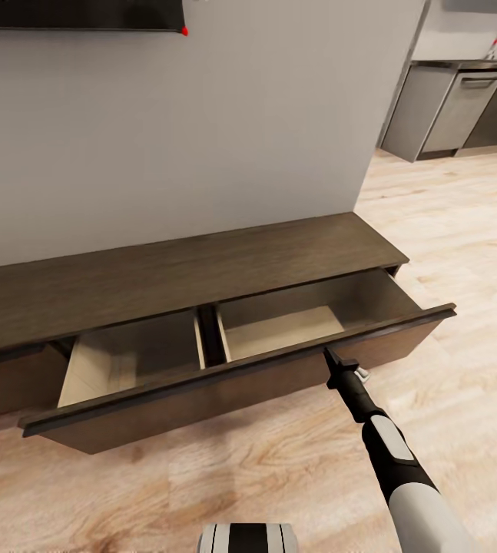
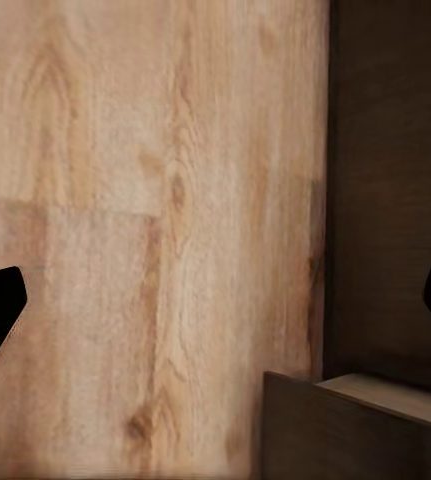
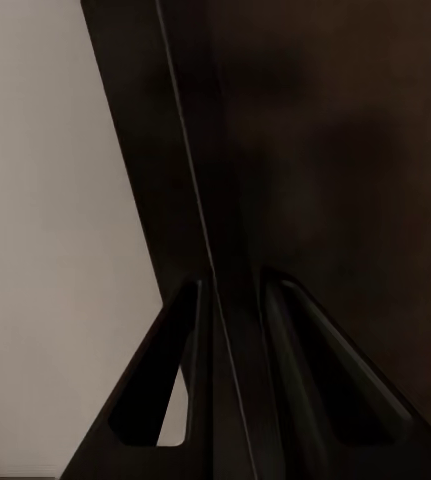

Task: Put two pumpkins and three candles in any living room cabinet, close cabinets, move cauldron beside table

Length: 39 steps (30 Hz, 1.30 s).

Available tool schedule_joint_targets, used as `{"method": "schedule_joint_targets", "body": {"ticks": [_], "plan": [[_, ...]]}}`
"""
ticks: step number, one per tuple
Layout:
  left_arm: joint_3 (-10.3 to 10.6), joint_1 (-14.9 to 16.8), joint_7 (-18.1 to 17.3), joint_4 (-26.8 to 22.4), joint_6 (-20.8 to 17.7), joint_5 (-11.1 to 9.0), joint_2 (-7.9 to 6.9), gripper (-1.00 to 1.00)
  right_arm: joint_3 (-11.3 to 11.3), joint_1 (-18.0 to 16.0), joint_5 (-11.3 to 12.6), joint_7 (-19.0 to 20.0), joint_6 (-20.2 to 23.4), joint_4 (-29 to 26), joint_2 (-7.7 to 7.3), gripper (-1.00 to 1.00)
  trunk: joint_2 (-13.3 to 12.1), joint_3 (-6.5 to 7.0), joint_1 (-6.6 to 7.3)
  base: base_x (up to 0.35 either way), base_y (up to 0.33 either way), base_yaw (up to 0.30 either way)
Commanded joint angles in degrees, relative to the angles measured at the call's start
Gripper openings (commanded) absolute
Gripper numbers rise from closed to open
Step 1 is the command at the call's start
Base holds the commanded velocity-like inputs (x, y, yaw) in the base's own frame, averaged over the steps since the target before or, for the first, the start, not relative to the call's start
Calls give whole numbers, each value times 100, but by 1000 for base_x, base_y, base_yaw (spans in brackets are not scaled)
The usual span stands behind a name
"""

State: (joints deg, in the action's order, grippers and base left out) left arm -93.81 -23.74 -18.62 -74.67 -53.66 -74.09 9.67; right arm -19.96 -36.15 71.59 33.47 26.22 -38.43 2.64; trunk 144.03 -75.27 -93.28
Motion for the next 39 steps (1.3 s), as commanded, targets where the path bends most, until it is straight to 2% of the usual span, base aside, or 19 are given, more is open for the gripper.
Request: {"method": "schedule_joint_targets", "body": {"ticks": [1, 25, 39], "plan": [[-6, 1, -23, 1, -21, 26, 0, 100, 5, -6, 110, 52, 120, -16, 9, -100, 2, -2, 3, -66, -18, 0], [-6, 1, -8, 32, -13, 26, -8, 100, 0, -10, 110, 46, 120, -16, 9, -100, 2, -2, 3, -147, -14, 0], [-6, 1, -3, 32, -13, 26, -2, 100, 0, -14, 102, 28, 112, -19, 7, -100, 2, -2, 3, -23, -5, 0]]}}
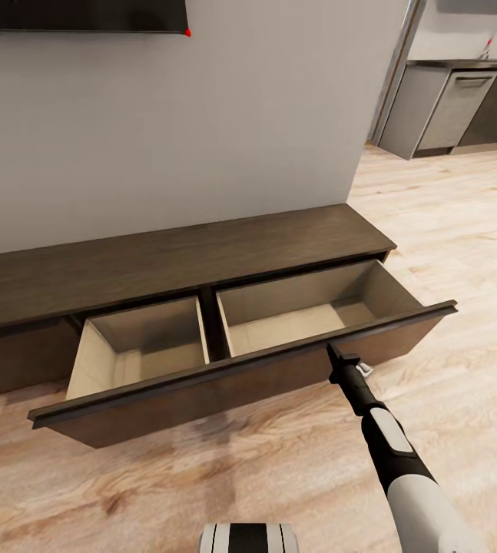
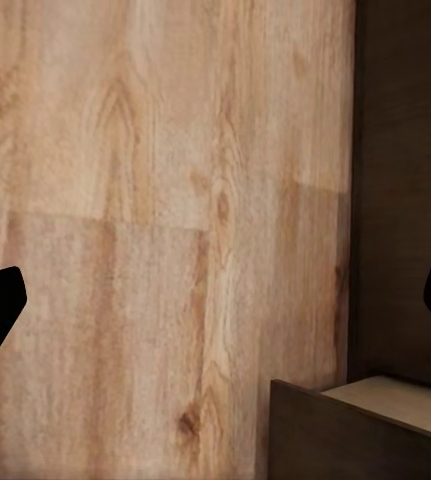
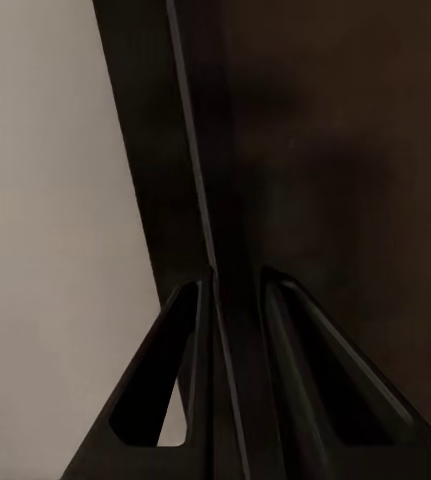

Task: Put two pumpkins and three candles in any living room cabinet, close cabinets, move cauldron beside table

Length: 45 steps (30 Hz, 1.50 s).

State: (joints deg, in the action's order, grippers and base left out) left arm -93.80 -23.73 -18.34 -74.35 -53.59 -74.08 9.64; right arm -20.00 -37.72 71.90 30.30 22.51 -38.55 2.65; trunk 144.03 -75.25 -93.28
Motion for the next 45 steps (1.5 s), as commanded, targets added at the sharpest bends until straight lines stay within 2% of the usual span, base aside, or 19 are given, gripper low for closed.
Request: {"method": "schedule_joint_targets", "body": {"ticks": [1, 2, 8, 23, 25, 37, 40, 42, 43, 44, 45], "plan": [[-7, 0, -32, -1, -20, 25, 2, 100, 5, 139, 70, 342, 483, -11, 3, -100, 3, -4, 3, -6, 0, 0], [-7, 0, -33, -1, -20, 25, 2, 100, 5, 138, 68, 337, 483, -13, 2, 100, 3, -4, 3, -5, 0, 0], [-10, 0, -32, -1, -20, 25, -1, 100, -1, 133, 76, 79, 491, -26, -25, 100, 3, -4, 3, -1, 0, 0], [-5, 0, -66, -1, -22, 23, 7, 100, 12, 149, 78, 73, 480, -77, -61, 100, 3, -4, 3, -3, 0, 0], [0, 0, -65, -1, -20, 24, 4, 100, 16, 176, 78, 83, 474, -280, -56, 100, 3, -4, 3, -196, 0, 0], [1, 0, -65, -1, -20, 23, 2, 100, 14, 213, 78, 98, 471, -591, -54, 100, 3, -4, 3, -302, 0, 0], [18, 17, -65, -15, -18, 25, 7, 100, 24, 242, 73, 85, 471, -768, -54, 100, 3, -4, 3, -282, 0, 0], [102, 35, -65, -47, 33, 110, 9, 100, 32, 281, 35, 62, 475, -1017, -57, 100, 3, -4, 3, -123, 0, 0], [230, 44, -71, -78, 127, 221, 10, 100, 41, 380, -61, 4, 484, -1347, -57, 100, 3, -4, 3, -70, 0, 0], [384, 51, -86, -137, 260, 309, 13, 100, 50, 529, -275, -188, 498, -1781, -58, 100, 3, -4, 3, -45, 0, 0], [452, 53, -96, -182, 324, 349, 16, 100, 52, 609, -422, -336, 512, -2016, -57, 100, 3, -4, 3, -36, 0, 0]]}}
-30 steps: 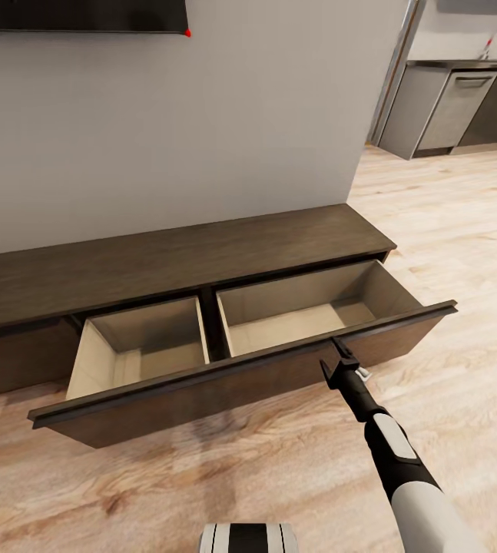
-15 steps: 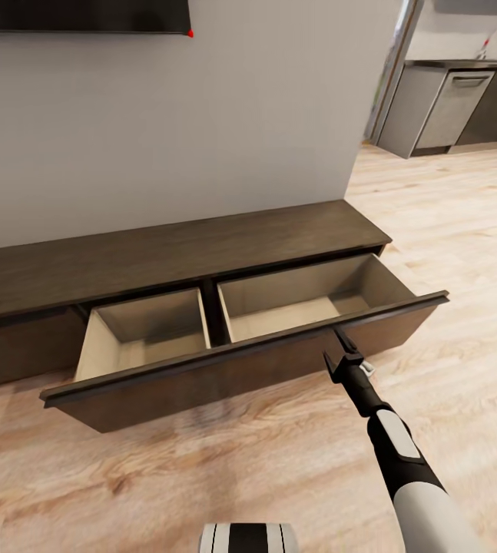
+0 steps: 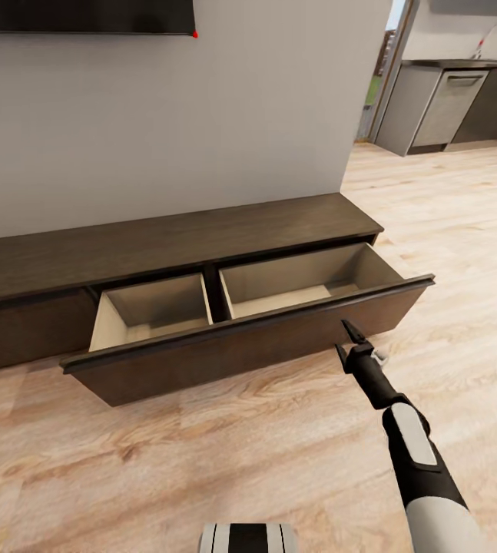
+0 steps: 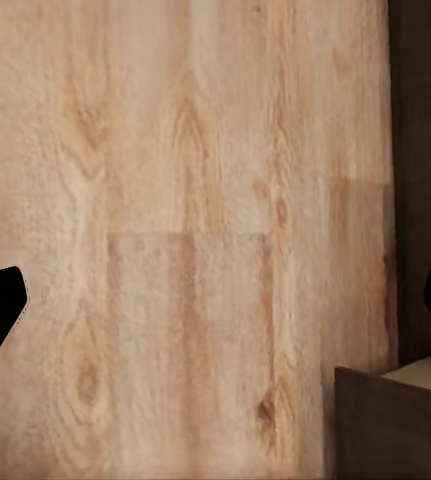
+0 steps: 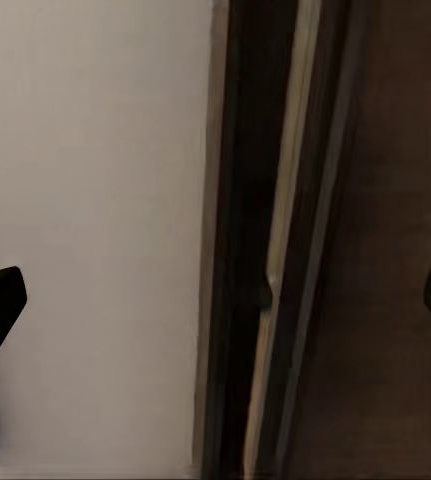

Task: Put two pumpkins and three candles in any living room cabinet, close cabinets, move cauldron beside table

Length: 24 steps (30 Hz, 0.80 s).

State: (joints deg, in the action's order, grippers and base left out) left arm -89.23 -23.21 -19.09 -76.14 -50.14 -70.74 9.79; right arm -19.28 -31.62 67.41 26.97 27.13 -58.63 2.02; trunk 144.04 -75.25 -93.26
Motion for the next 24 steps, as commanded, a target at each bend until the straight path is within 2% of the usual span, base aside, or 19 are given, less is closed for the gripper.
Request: {"method": "schedule_joint_targets", "body": {"ticks": [1, 2, 3, 5, 7, 8, 9, 11, 14, 16, 17, 20, 22, 23, 24], "plan": [[101, 1, -37, -95, 81, 78, 6, 100, -21, 188, -297, -327, 75, -525, 2, 100, 1, -3, 1, -23, 0, 0], [141, 1, -38, -135, 119, 101, 6, 100, -23, 313, -462, -472, 94, -814, -2, 100, 1, -3, 1, -18, 0, 0], [224, 3, -35, -205, 177, 137, 3, 100, -31, 622, -789, -708, 157, -1443, -29, 100, 1, -3, 1, -12, 0, 0], [345, 2, -23, -293, 218, 167, -1, 100, -39, 966, -1120, -904, 242, -2070, -86, 100, 1, -3, 1, -8, 0, 0], [631, 3, 11, -519, 315, 321, -7, 100, -41, 1551, -1679, -1179, 372, -2864, -274, 100, 1, -3, 1, -4, 0, 0], [702, 2, 14, -568, 362, 391, -8, 100, -31, 1646, -1772, -1217, 391, -2971, -342, 100, 1, -3, 1, -2, 0, 0], [852, 3, 15, -652, 480, 541, -10, 100, 5, 1780, -1908, -1281, 419, -3126, -473, 100, 1, -3, 1, -2, 0, 0], [1093, 2, 17, -761, 695, 716, -15, 100, 145, 1866, -2042, -1337, 458, -3260, -632, 100, 1, -3, 1, -1, 0, 0], [1285, 2, 30, -826, 893, 812, -25, 100, 349, 1863, -2121, -1362, 490, -3329, -749, 100, 1, -3, 1, 0, 0, 0], [1444, 1, 25, -859, 1019, 857, -32, 100, 480, 1750, -2162, -1370, 540, -3364, -896, 100, 1, 1, 1, 0, 0, -8], [1544, 1, -1, -872, 1066, 876, -34, 100, 540, 1665, -2178, -1373, 627, -3377, -1024, 100, 1, 6, 1, 0, 0, -32], [1655, 1, -117, -857, 1114, 890, -23, 100, 604, 1526, -2199, -1391, 842, -3391, -1238, 100, 1, 26, 1, 0, 0, -45], [1697, 1, -263, -839, 1130, 900, -15, 100, 654, 1430, -2237, -1407, 926, -3396, -1306, 100, 1, 42, 1, -8, -5, -59], [1733, 1, -417, -829, 1149, 909, -14, 100, 926, 1342, -2496, -1415, 985, -3399, -1361, 100, 1, 51, 1, -196, -98, -81], [1739, 1, -430, -828, 1152, 912, -17, 100, 967, 1332, -2544, -1414, 993, -3400, -1368, 100, 1, 60, 1, -219, -104, -83]]}}
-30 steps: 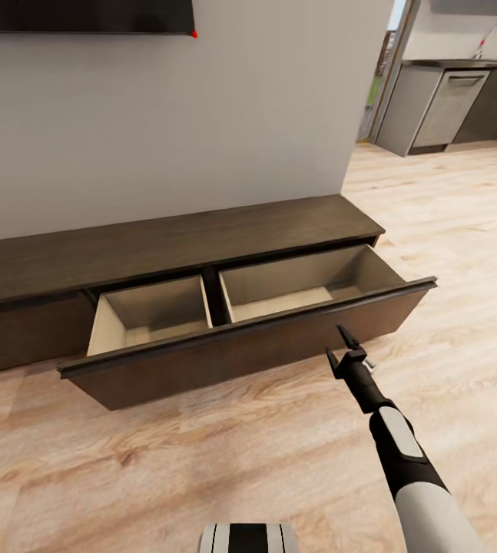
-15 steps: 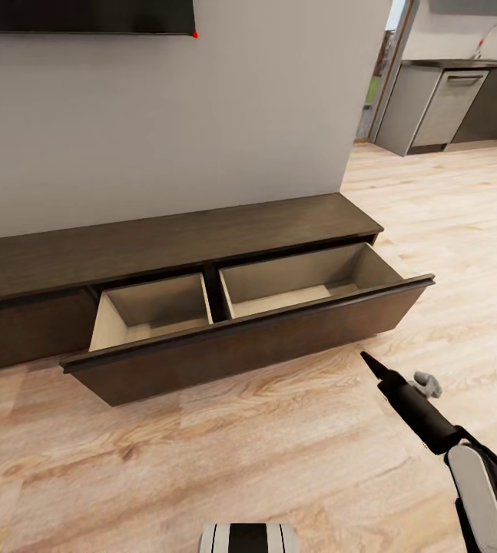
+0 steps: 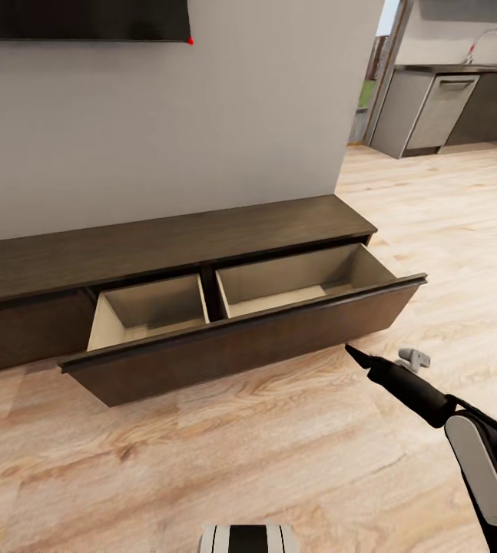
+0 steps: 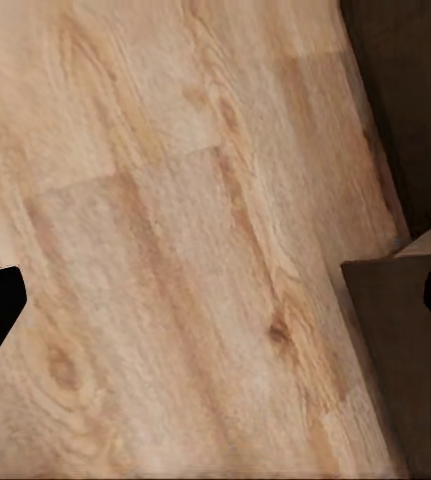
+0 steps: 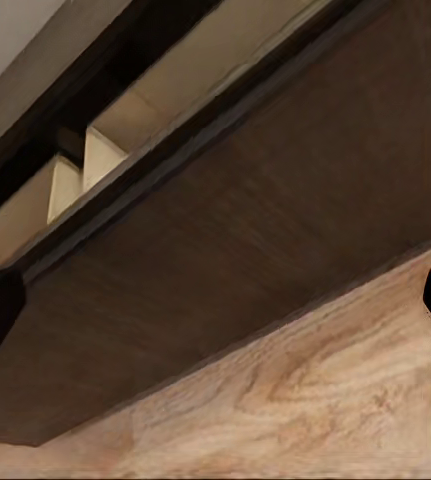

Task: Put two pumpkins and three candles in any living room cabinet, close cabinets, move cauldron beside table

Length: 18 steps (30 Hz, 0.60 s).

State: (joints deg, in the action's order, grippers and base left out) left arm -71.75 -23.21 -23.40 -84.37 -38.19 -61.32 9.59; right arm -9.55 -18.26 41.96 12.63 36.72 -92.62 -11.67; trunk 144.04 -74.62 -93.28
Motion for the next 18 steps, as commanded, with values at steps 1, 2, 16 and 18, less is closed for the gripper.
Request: {"method": "schedule_joint_targets", "body": {"ticks": [1, 2, 16, 18], "plan": [[2, 1, -16, -3, -37, -27, -1, 100, 61, -19, -69, 21, 44, -1, -5, 100, 2, 6, 3, -251, -114, -86], [20, 1, -21, -2, -34, -26, -1, 100, 89, -24, -94, 19, 48, -1, -6, 100, 2, 15, 3, -263, -117, -87], [985, 1, -56, -288, 765, 551, -19, 100, 289, -158, -224, 6, 420, -1, -28, 100, 2, 148, 3, -297, -11, -23], [1027, 1, -68, -345, 770, 614, -22, 100, 357, -162, -227, 5, 445, -1, -28, 100, 2, 167, 3, -91, 0, -1]]}}
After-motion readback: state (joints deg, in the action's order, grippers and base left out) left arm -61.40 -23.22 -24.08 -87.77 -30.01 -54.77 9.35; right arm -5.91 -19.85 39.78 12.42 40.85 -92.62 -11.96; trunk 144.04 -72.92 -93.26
